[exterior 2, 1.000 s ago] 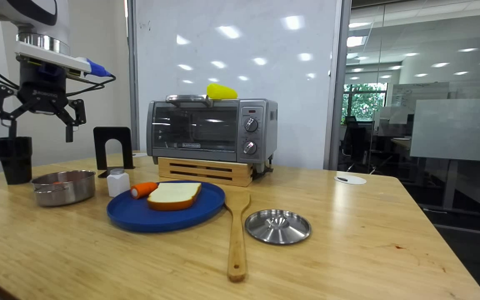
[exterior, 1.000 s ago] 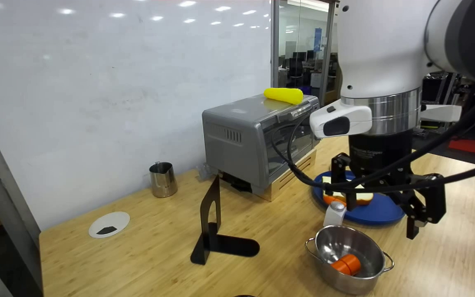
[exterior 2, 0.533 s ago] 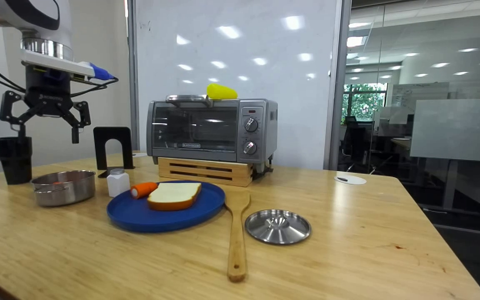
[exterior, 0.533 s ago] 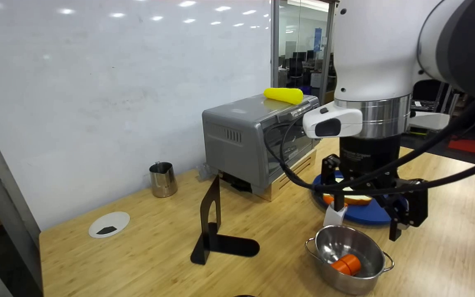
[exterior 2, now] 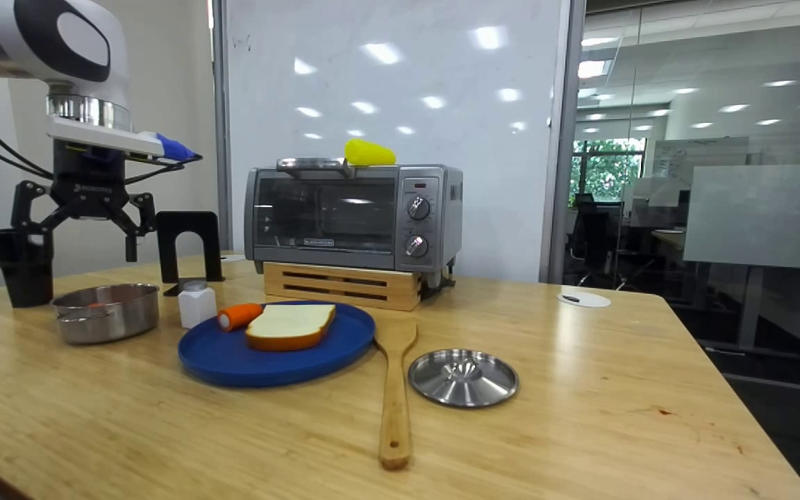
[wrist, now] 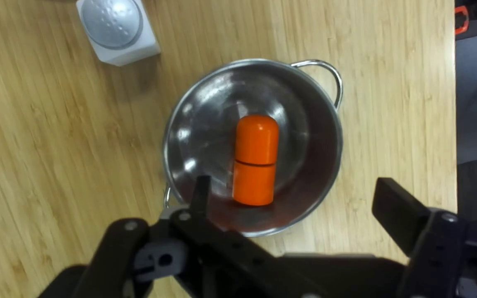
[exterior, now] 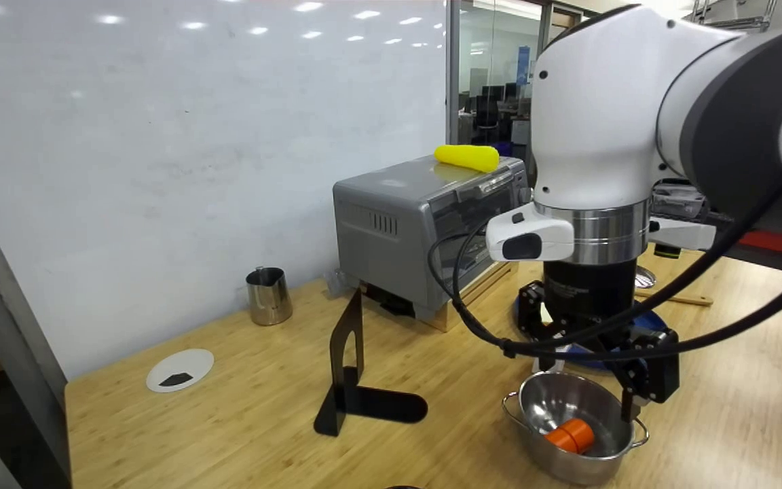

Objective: Pick up the lid from the pot and put it on the table, then pick up the orange object from the pot and put it on the table, then pick up the lid and put it back on the pot

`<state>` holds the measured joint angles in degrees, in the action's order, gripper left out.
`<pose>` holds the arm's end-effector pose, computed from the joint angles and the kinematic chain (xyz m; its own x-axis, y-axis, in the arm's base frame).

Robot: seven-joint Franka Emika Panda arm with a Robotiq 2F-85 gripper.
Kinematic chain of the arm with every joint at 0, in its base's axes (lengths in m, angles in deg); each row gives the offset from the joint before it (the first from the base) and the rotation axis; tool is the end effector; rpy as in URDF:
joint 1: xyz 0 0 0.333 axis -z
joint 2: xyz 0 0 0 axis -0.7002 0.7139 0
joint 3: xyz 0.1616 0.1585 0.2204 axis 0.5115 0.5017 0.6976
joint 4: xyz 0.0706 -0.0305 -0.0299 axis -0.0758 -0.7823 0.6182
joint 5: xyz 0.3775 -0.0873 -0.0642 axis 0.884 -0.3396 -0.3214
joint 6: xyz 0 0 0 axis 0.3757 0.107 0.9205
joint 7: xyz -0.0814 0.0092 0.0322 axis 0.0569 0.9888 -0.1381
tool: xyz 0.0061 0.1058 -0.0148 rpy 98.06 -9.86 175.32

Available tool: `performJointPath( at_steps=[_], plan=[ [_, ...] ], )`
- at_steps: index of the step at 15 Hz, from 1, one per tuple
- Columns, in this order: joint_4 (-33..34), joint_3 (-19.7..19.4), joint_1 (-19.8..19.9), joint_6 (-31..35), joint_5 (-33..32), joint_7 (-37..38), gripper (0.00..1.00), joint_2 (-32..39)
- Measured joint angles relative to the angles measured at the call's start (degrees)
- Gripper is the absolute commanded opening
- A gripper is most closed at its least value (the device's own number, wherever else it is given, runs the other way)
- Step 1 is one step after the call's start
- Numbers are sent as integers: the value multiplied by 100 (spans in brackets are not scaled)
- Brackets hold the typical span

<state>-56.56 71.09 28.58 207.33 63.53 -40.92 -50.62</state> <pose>0.3966 0.2042 0.3045 0.1808 0.9800 -0.0830 0.9775 -0.1884 -0.0946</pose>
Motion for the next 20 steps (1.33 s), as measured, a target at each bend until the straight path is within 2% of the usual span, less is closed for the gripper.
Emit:
performJointPath(
  at_steps=[1, 3, 5, 7, 10, 13, 18, 20],
  plan=[
    [0, 0, 0, 23, -17, 18, 76, 49],
    [0, 0, 2, 63, -37, 40, 76, 128],
    [0, 0, 4, 121, -46, 53, 69, 181],
    [0, 0, 7, 174, -49, 62, 74, 234],
    [0, 0, 17, 219, -59, 77, 75, 288],
    [1, 0, 40, 274, -151, 135, 72, 380],
    [8, -1, 81, 394, -388, 281, 73, 623],
    [16, -1, 92, 411, -480, 321, 69, 712]
  ],
)
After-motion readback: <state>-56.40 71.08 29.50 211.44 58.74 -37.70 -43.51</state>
